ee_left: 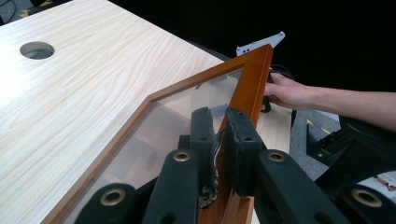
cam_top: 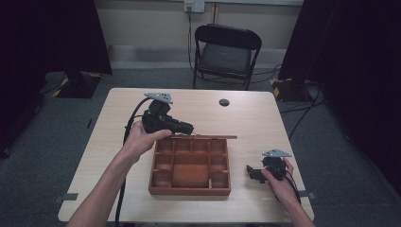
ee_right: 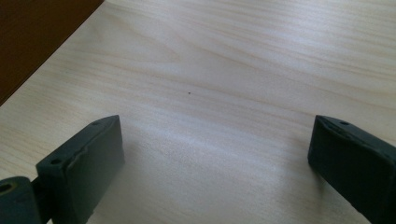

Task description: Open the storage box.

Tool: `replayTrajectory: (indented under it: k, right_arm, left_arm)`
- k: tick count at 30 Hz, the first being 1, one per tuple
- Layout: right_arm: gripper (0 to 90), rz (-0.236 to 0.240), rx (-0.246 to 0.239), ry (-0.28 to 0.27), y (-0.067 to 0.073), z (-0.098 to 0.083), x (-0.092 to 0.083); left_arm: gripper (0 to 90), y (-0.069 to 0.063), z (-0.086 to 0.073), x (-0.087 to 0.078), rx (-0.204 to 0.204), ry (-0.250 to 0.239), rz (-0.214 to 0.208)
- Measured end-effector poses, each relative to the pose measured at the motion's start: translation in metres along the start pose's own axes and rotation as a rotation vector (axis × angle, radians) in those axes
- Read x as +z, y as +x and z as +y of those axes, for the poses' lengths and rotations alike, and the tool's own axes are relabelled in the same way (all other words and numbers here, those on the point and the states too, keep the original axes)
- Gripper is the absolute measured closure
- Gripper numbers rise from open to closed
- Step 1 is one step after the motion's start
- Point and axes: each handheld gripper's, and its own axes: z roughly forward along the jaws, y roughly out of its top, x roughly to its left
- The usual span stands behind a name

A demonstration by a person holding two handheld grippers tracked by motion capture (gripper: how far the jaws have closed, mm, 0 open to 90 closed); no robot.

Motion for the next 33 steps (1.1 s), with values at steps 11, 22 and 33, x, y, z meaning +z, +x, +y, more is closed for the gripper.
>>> replayTrajectory:
  k: [11,22,33]
  right_arm:
    - [2.6,0.0,0.0,0.0,0.0,0.0,0.0]
    - [2.6,0.0,0.0,0.0,0.0,0.0,0.0]
    - [2.6,0.0,0.0,0.0,0.0,0.0,0.0]
  left_arm:
    - [82.2,0.0003,0.0001,-0.0004,0.002,0.003,0.0]
    - [82.2,0.0002,0.0003,-0.0005,0.004,0.001,0.002]
    - [82.3,0.0003,0.0004,-0.0005,0.004,-0.004,0.004]
